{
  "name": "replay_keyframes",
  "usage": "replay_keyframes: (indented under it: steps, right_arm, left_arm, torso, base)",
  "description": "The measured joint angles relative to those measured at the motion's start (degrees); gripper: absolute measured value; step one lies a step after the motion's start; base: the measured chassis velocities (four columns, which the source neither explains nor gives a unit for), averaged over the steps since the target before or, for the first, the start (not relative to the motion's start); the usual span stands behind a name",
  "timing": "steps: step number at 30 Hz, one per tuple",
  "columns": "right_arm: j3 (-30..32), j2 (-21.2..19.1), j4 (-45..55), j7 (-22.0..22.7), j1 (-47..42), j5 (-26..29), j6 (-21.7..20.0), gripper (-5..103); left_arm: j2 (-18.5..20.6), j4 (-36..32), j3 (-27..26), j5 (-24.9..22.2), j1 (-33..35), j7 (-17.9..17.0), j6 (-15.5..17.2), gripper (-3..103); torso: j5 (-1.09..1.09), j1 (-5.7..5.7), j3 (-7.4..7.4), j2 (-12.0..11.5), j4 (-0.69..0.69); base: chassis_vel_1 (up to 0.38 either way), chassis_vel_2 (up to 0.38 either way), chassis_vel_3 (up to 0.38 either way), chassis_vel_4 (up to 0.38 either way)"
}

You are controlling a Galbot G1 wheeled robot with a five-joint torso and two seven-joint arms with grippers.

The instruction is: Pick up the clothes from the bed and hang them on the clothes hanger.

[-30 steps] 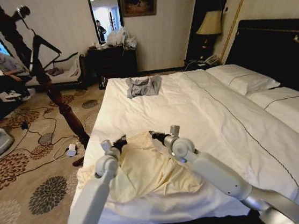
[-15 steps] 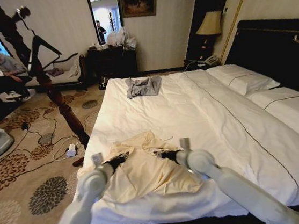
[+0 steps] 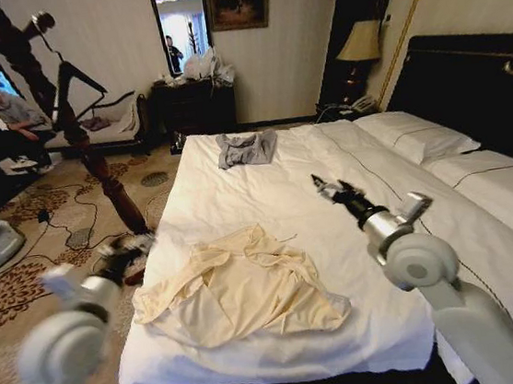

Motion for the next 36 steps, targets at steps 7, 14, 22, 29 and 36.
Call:
replay_keyframes:
  steps: [7,14,22,29,36]
  right_arm:
    - [-2.3,1.8,-2.0,0.0,2.3,0.6,0.0,100]
    - [-5.1,4.9,-6.1,-0.3,5.5,1.7,-0.4,100]
    - [-4.2,6.7,-8.1,-0.2,4.5,1.9,-0.5,100]
    - [-4.4,7.2,-8.4,-0.1,4.8,1.8,-0.5,100]
    - [-3.4,6.3,-7.4,-0.1,3.1,2.0,-0.7,100]
  left_arm:
    - [12.9,14.7,3.7,-6.4,-14.1,2.4,-7.8,100]
    - [19.6,27.3,12.3,-9.5,-30.6,2.8,-9.3,100]
    - [12.3,47.2,36.9,-8.5,-62.9,3.8,-7.1,100]
    - [6.0,54.6,50.2,-6.6,-77.5,3.7,-2.8,100]
    - [2.0,55.9,54.8,-5.4,-83.2,-6.4,8.2,100]
  torso:
    - [-0.02,0.02,0.01,0.0,0.00]
    - [-0.02,0.01,0.01,0.0,0.07]
    - [-0.03,0.02,0.02,0.0,0.01]
    - [0.01,0.02,0.01,0.0,-0.01]
    - [-0.01,0.01,0.01,0.0,0.01]
  base:
    - [0.000,0.000,0.000,0.000]
    - [0.000,0.000,0.000,0.000]
    - [0.000,0.000,0.000,0.000]
    - [0.000,0.000,0.000,0.000]
    - [0.000,0.000,0.000,0.000]
